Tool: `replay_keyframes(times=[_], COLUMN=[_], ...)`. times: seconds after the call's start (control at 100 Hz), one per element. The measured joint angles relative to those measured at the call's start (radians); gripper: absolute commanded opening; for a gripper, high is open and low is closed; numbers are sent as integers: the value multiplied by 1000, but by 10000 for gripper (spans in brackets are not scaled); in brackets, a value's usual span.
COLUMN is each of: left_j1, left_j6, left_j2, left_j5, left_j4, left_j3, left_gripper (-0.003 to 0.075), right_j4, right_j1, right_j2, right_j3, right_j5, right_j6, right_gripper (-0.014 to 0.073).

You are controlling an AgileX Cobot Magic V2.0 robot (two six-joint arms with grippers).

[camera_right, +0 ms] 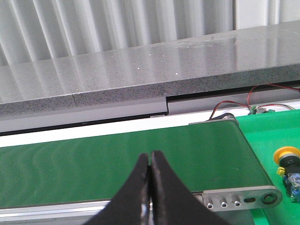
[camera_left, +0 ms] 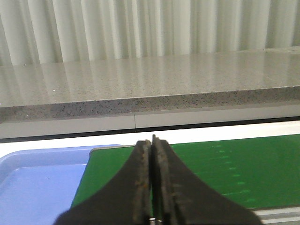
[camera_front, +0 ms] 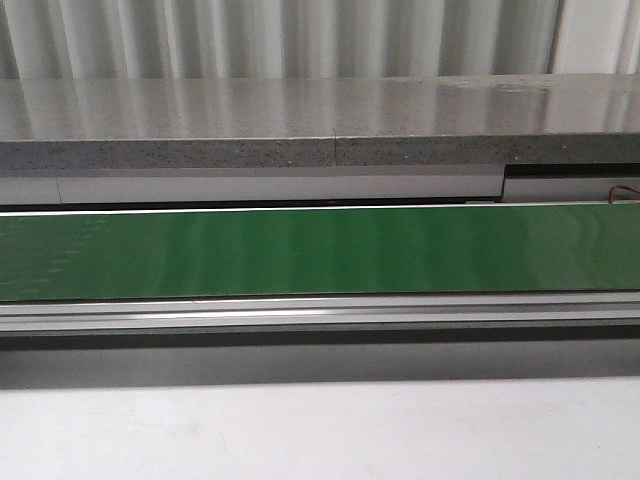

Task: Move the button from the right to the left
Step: 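Move the right gripper over the yellow push button in the green tray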

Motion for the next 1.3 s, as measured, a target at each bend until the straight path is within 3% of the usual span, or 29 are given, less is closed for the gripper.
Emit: replay_keyframes(times=[0.84,1.05,1.3], left_j1=[0,0,0], left_j6=[0,0,0], left_j2=[0,0,0], left_j5=[0,0,0], left_j4=[0,0,0], left_j3=[0,0,0], left_gripper=[-20,-20,-20], right_j4=[16,31,41], right_j1=[0,0,0], right_j2=[0,48,396], right_j3=[-16,-246,-654], right_j5=[-40,246,726], right_j6=[0,0,0], right_gripper=[-67,-67,-67])
